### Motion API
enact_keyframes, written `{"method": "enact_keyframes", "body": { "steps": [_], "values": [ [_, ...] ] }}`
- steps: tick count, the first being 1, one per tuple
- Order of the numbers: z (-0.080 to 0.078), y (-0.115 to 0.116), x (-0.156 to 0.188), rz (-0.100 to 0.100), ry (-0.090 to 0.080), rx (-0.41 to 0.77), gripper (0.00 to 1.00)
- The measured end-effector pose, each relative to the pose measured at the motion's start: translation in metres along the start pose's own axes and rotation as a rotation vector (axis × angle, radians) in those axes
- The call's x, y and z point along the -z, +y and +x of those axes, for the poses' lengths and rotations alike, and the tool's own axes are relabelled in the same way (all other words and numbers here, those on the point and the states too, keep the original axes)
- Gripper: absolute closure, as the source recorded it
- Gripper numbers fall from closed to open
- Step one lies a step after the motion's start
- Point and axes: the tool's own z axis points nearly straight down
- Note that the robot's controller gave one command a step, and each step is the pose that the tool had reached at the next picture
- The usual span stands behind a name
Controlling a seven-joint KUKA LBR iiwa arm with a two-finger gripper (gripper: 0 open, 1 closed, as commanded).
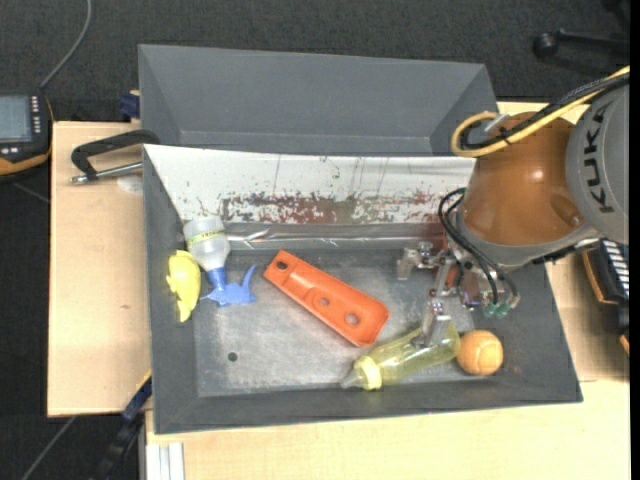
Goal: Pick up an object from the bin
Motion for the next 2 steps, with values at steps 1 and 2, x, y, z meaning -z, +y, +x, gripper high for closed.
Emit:
{"method": "enact_keyframes", "body": {
  "steps": [1, 2],
  "values": [
    [-0.001, 0.0, 0.004, 0.0, -0.008, 0.0, 0.0],
    [-0.008, 0.01, -0.013, 0.002, -0.012, 0.057, 0.0]
  ]
}}
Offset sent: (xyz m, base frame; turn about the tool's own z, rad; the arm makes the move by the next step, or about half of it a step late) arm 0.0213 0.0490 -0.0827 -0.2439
